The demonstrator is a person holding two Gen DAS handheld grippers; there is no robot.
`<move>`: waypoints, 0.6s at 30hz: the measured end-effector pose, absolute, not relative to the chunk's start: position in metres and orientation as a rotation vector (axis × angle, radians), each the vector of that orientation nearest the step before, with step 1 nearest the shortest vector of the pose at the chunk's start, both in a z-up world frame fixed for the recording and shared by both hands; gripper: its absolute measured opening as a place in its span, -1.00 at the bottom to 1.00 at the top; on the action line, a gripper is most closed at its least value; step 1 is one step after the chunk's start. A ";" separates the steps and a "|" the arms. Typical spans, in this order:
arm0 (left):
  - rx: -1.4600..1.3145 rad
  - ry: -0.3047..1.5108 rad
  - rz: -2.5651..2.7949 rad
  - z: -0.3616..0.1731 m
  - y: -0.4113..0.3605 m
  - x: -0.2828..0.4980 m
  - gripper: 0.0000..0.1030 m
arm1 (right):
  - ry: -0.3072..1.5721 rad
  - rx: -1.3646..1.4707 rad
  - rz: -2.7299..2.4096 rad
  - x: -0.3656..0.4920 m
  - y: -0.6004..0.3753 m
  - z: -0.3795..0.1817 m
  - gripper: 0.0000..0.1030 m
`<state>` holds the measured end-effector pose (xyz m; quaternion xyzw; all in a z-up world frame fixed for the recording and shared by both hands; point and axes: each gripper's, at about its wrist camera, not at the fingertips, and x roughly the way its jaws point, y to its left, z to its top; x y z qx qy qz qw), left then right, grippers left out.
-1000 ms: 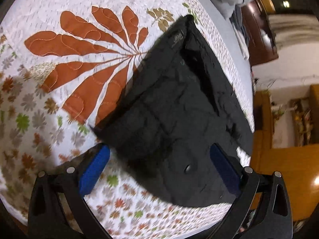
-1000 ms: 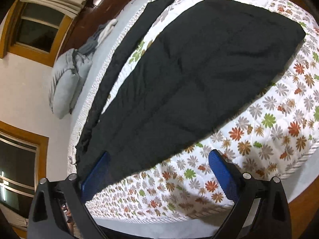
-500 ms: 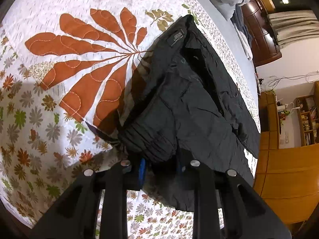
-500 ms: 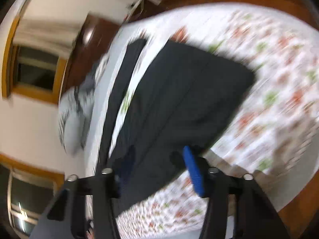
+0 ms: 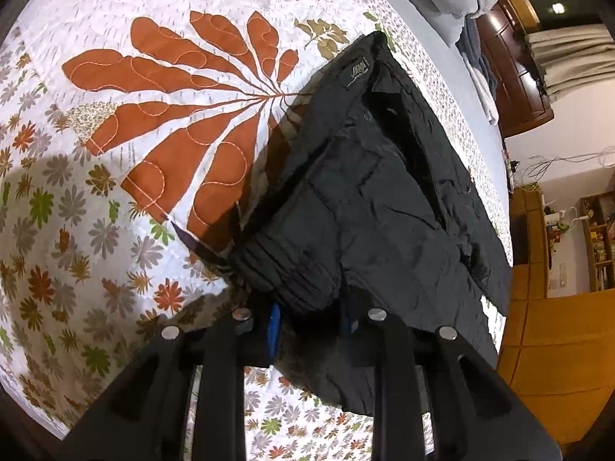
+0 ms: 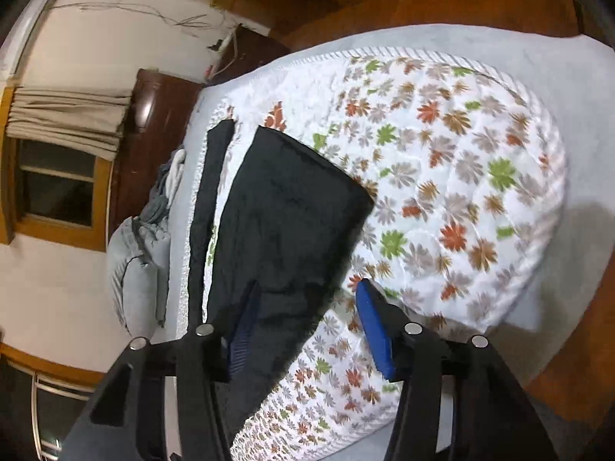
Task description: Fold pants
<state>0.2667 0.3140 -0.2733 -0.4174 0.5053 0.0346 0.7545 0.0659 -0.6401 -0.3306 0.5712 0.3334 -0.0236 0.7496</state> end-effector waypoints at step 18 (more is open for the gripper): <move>-0.936 1.133 0.137 -0.226 0.359 0.215 -0.64 | 0.703 1.178 0.059 0.059 -0.593 -0.279 -0.85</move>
